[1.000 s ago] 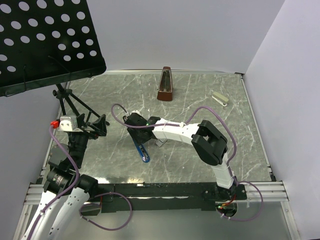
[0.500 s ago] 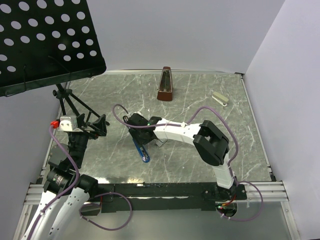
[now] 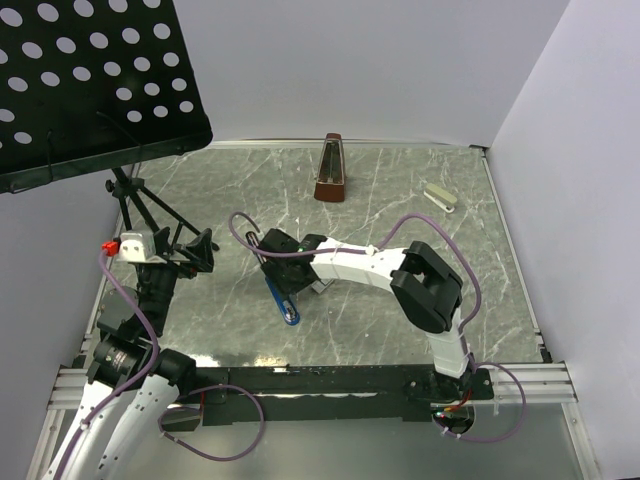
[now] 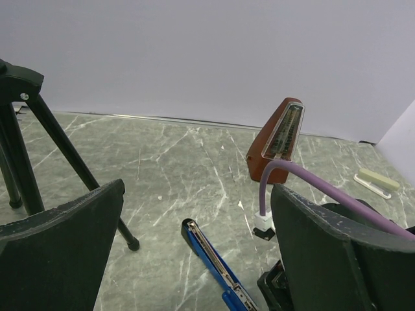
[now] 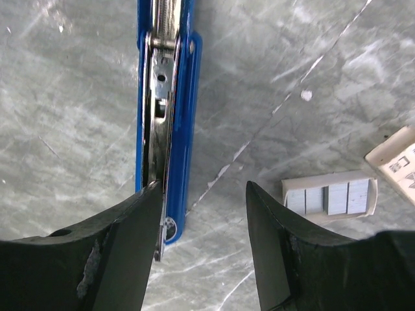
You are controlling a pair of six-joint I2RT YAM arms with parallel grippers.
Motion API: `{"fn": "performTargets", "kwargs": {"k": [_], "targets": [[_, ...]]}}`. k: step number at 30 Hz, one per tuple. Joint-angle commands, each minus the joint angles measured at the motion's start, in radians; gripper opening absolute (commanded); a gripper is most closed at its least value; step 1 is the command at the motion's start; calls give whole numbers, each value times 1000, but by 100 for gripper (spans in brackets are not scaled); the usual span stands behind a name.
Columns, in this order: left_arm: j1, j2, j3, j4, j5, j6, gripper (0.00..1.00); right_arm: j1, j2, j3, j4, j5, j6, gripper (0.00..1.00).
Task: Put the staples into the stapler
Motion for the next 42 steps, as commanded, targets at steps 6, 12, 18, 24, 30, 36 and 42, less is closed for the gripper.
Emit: {"fn": "performTargets", "kwargs": {"k": [6, 12, 18, 24, 30, 36, 42], "targets": [[-3, 15, 0, 37, 12, 1, 99, 22, -57, -61, -114, -18, -10, 61], [-3, 18, 0, 37, 14, 1, 100, 30, -87, -81, -124, -18, -14, 61], [-3, 24, 0, 40, 15, 1, 99, 36, -126, -90, -132, -2, -22, 61], [-3, 25, 0, 40, 15, -1, 99, 39, -183, -112, -108, 7, -30, 61], [-3, 28, 0, 42, 14, -3, 99, 45, -291, -199, 47, -48, -59, 64], [-3, 33, 0, 37, 9, -4, 100, 72, -257, -219, 98, -104, -96, 73], [-1, 38, 0, 37, 3, -4, 99, 96, -179, -224, 89, -78, -88, 73]]}}
